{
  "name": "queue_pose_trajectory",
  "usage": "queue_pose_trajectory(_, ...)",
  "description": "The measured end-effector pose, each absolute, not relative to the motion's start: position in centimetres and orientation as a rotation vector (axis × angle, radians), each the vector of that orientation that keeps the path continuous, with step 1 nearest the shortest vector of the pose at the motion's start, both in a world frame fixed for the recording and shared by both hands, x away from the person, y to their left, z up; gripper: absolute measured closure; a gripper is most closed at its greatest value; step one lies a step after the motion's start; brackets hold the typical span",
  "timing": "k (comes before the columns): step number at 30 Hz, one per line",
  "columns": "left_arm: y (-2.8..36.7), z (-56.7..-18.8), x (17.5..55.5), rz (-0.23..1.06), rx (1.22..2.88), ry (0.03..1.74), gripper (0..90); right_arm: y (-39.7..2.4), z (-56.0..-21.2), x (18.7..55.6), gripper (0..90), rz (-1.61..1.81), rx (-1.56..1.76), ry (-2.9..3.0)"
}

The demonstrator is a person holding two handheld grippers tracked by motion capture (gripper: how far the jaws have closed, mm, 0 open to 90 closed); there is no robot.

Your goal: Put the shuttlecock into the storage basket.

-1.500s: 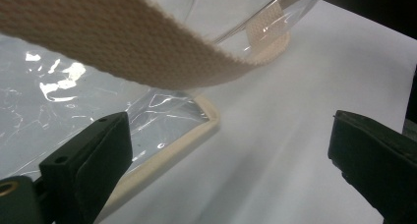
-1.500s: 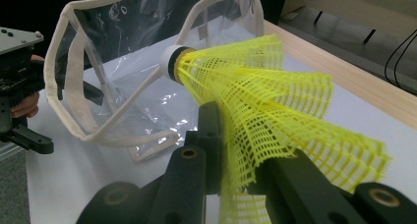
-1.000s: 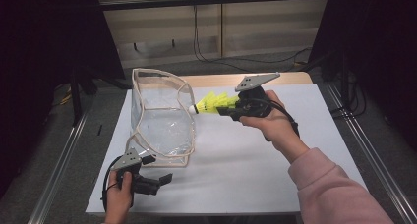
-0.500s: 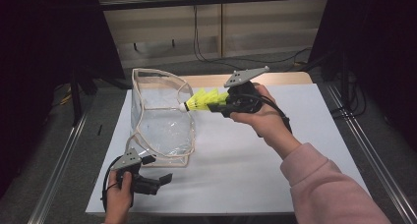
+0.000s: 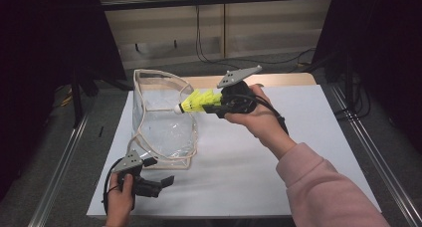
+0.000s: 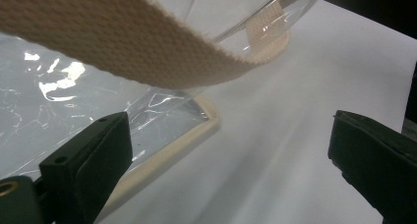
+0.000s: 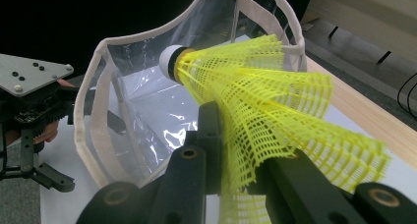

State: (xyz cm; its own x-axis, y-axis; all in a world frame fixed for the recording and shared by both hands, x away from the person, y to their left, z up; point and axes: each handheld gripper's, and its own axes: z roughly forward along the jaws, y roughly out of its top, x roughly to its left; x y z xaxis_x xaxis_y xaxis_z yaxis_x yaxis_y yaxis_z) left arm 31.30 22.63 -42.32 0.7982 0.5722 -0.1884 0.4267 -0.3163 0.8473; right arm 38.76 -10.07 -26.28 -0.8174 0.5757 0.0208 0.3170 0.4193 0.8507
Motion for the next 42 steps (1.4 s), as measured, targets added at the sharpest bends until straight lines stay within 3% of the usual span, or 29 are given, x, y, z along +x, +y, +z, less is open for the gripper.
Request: queue_pose_trajectory(42, 22.7, -42.3, 31.3, 0.182, 1.95, 0.748, 2.9, -4.5, -26.3, 39.2, 82.2, 1.322, 0.681, 2.466)
